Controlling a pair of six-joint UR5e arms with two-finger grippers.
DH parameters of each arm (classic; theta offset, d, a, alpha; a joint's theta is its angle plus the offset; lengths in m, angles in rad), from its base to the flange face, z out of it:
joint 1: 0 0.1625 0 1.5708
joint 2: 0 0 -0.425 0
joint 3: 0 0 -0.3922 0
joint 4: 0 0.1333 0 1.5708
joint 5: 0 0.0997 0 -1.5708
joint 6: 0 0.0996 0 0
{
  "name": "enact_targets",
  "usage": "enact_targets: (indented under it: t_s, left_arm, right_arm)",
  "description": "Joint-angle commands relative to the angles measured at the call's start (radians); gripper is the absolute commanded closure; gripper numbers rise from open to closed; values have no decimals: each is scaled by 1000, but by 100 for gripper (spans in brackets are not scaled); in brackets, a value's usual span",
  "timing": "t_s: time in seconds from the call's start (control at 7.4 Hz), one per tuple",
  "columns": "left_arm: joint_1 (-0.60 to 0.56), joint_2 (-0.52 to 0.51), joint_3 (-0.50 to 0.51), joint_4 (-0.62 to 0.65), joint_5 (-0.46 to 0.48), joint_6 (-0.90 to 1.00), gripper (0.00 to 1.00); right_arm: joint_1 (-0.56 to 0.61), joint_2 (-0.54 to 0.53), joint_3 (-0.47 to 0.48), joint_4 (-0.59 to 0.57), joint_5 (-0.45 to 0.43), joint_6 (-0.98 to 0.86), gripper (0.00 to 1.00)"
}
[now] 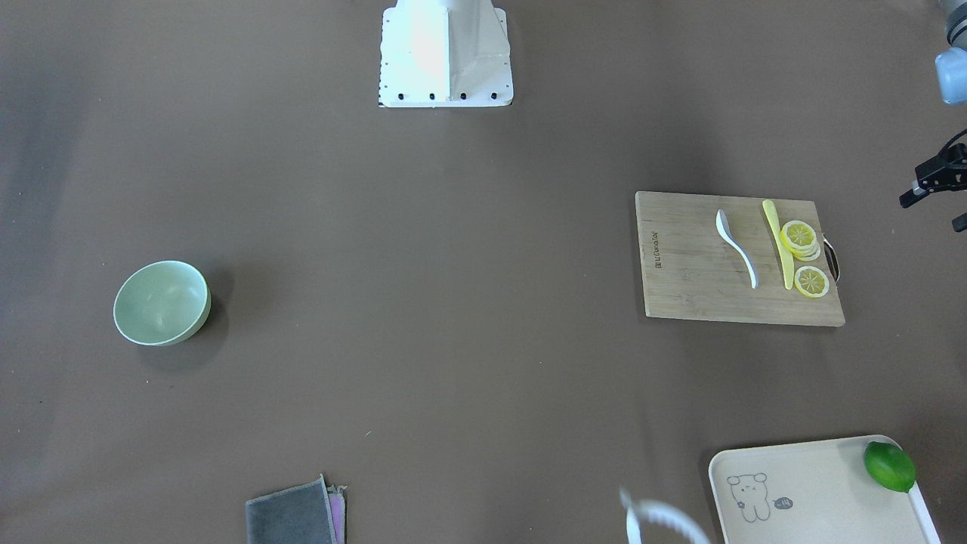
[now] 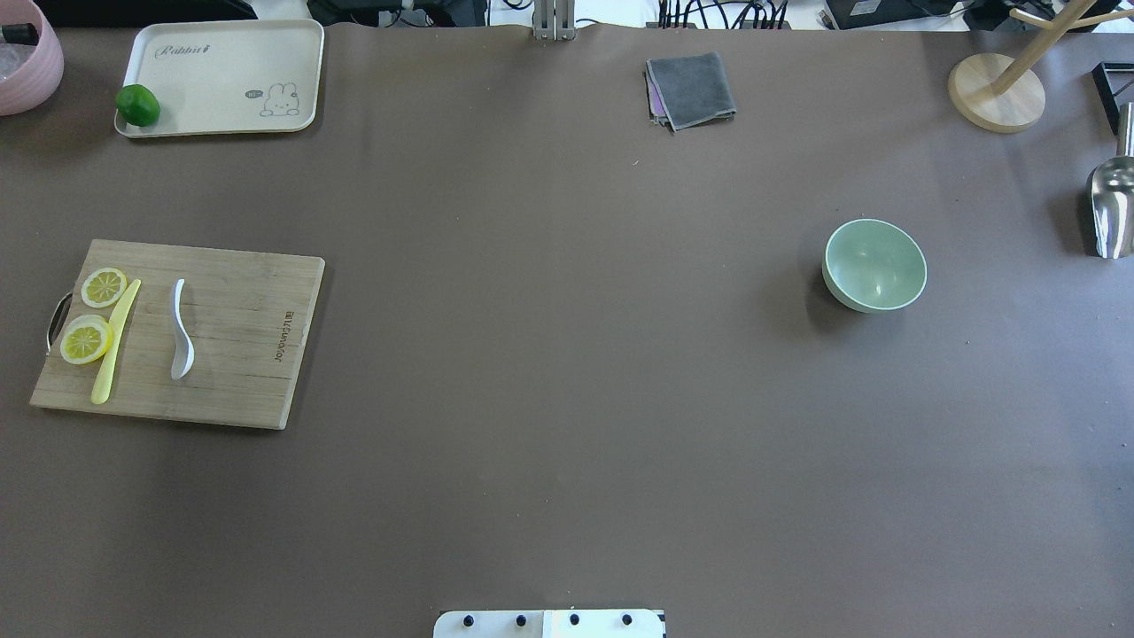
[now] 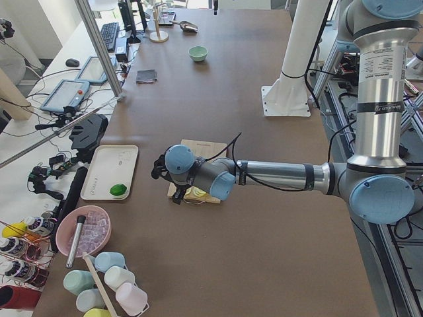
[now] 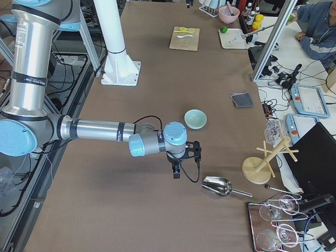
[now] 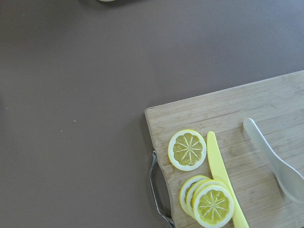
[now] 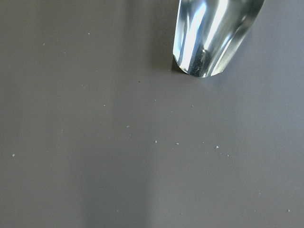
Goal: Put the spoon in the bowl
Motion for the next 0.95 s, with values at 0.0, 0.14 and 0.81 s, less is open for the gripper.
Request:
enact_targets:
  t_s: [0.0,0.14,0.81]
  left_arm:
    - [1,-11,18,7,-4,-17,2]
    - [-1,-9,24,-1,1,-29,2]
    - [-1,6,55,-33,4,-22,2]
  right_arm:
    - [1,4,3,0,0,-2,0]
    - [1,6,3,0,0,-3,0]
    - [-1,63,-3,0,5,0,0]
